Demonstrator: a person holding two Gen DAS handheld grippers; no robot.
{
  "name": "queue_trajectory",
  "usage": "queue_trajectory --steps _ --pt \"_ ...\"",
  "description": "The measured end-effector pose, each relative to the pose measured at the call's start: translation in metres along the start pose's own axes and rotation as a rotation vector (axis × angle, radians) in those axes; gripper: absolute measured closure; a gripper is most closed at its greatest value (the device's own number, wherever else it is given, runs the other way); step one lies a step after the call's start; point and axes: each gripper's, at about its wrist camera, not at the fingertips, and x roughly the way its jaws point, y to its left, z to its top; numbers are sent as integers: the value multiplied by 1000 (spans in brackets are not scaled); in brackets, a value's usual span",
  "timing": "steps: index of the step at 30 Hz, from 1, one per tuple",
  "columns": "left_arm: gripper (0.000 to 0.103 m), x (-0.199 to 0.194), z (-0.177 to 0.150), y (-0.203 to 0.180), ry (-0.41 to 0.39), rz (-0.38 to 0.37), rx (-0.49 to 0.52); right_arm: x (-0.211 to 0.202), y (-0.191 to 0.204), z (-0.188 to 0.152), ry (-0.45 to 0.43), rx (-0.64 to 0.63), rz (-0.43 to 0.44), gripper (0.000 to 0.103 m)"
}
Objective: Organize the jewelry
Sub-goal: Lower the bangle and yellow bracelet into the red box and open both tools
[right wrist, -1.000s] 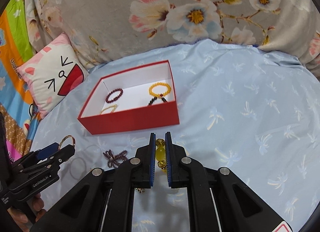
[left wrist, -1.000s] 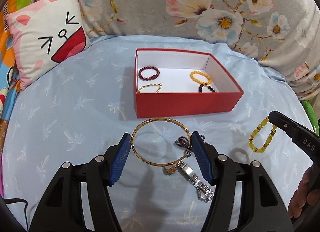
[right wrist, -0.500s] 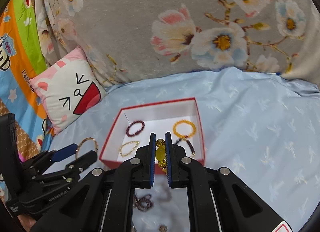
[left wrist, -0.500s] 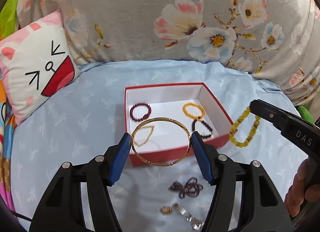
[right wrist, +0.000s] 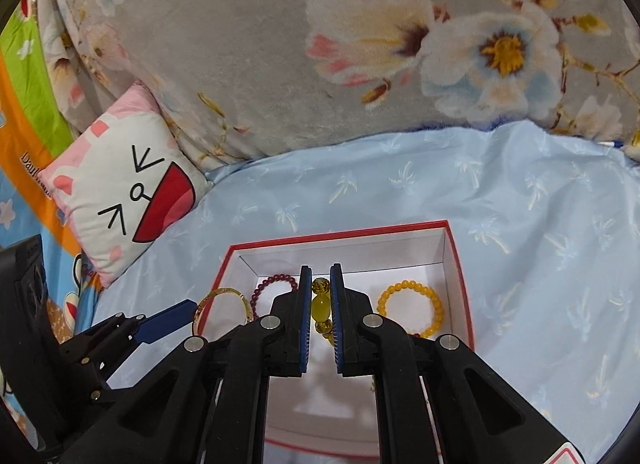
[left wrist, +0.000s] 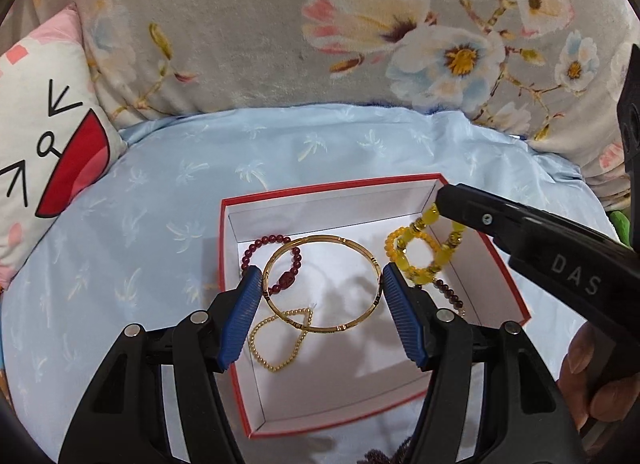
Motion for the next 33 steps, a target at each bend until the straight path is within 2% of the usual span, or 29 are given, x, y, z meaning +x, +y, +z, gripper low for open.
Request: queue_trajectory --steps 8,13,15,18,23,26,33 --pt "44 26 0 2 36 -8 -1 37 -18 -8 74 34 -10 94" --pt "42 33 0 0 43 -5 -11 36 -25 -13 66 28 -37 87" --pt "40 31 0 1 33 -10 -19 29 -25 -14 50 20 -49 80" --pt "36 25 0 4 17 -17 -36 17 -25 -14 24 12 -62 79" --pt "36 8 -4 8 -6 -20 -53 -11 -25 -17 -22 11 -59 77" --pt "36 -8 -11 7 -25 -4 -48 -31 -23 -25 -48 12 -56 72" --pt "36 -39 -41 -2 -43 17 -35 -76 -19 -57 -76 -11 -75 71"
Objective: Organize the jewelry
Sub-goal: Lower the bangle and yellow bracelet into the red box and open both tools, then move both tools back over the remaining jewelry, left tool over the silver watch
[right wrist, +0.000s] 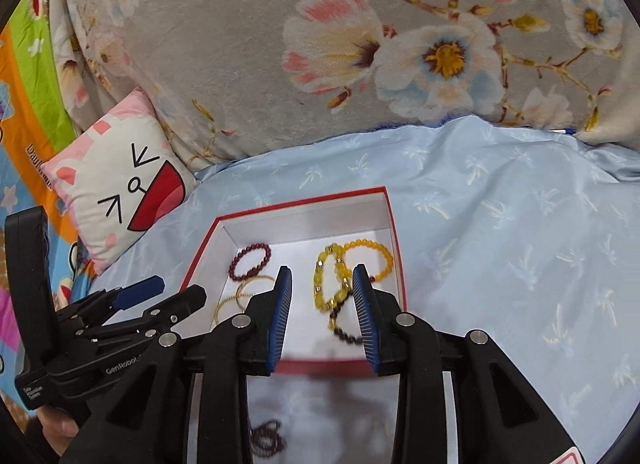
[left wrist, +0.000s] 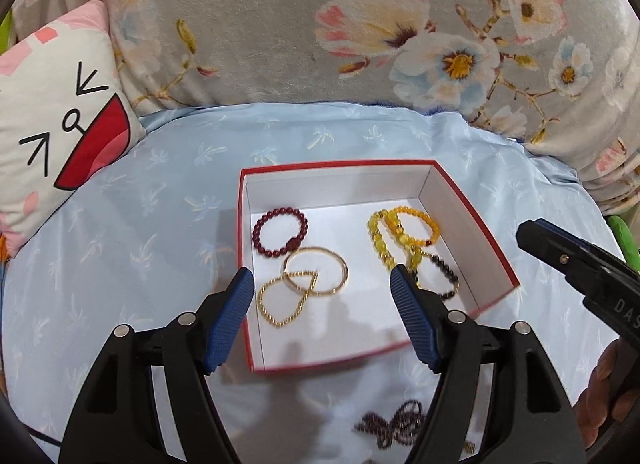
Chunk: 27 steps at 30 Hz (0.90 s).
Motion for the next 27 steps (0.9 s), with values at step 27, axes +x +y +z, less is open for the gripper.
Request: queue_trajectory --steps 27 --pt "36 -56 -133 -14 93 21 -48 -71 9 -138 123 -33 -49 71"
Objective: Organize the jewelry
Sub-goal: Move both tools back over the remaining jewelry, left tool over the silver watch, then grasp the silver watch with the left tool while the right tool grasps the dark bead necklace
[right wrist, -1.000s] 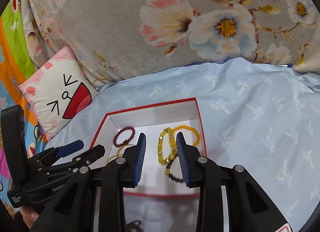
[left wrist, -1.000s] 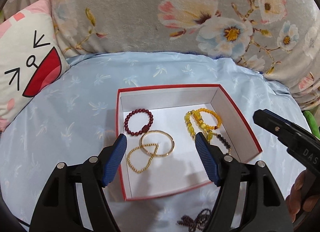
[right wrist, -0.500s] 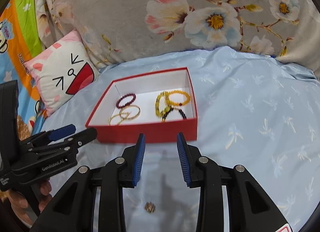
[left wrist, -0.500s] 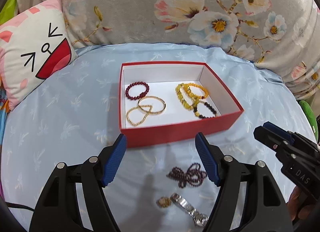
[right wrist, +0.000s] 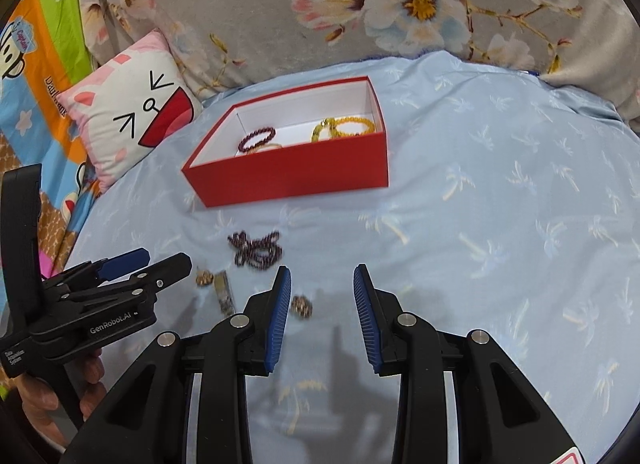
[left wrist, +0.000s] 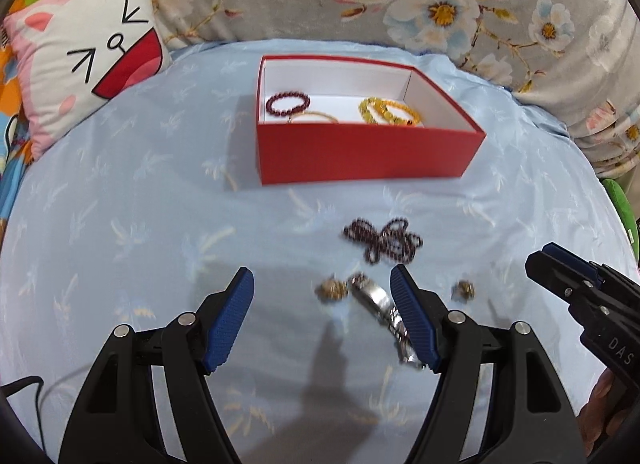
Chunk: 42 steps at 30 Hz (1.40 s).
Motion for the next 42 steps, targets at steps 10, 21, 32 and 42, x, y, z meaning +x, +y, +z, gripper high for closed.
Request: queue_trajectory --steps 10,21,32,42 --pt "36 -4 -30 -15 31 -33 -1 0 -6 -30 52 22 1 71" --pt "36 9 -43 -48 60 -51 42 -7 -19 -37 50 46 -16 71" --pt "60 12 -49 -51 27 32 120 -2 -14 -36 55 37 5 70" --pt "80 6 -49 -26 22 12 91 22 3 -23 64 -2 19 70"
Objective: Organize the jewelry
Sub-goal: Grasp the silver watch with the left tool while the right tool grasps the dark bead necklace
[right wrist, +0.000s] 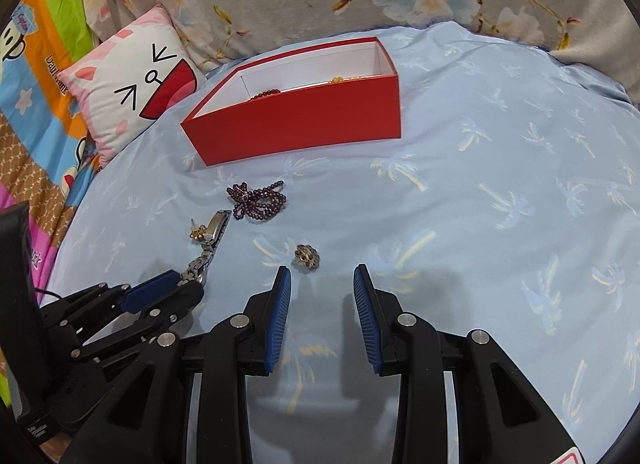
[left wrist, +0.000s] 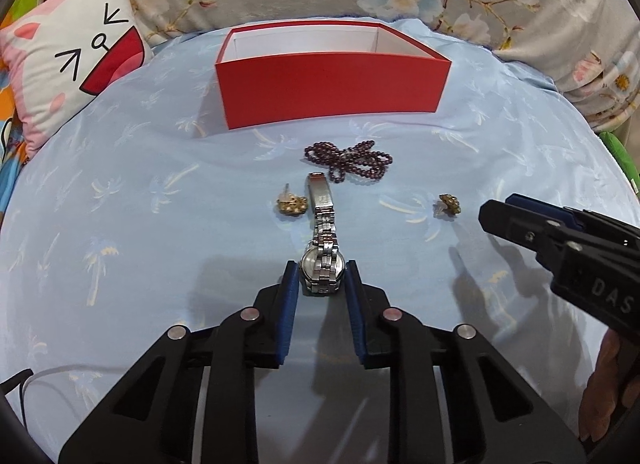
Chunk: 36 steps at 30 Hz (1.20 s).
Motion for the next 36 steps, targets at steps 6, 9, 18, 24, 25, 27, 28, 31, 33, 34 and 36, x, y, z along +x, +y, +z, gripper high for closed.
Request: queue_trajectory --steps 6,9,18,24,25,27,28,31,33,34,36 --pt "78 -2 1 23 1 -10 -79 5 6 1 7 -4 13 71" --pt "60 -3 2 24 -7 -13 -87 6 7 1 10 -5 14 71" --pt "73 2 4 19 -19 2 -70 7 9 6 4 -16 19 70" --pt "88 0 5 22 -25 -28 -74 17 22 21 -6 -57 27 70" --pt "88 -1 5 22 -28 -33 -75 19 24 24 -6 -64 29 70" --pt "88 -2 7 24 -22 -48 -82 26 30 30 -1 -77 42 71" --pt "88 -2 7 24 -24 -50 -83 29 32 32 1 -82 47 71" --pt "89 -4 8 27 -27 -61 -90 43 37 39 12 -97 44 71" --pt "89 -6 9 28 -34 -66 -94 50 38 42 21 -92 53 71" --pt "89 -7 10 28 -37 -70 -97 54 38 44 27 -89 57 71" --pt "89 -10 13 30 -44 -78 -103 61 38 47 35 -85 57 71"
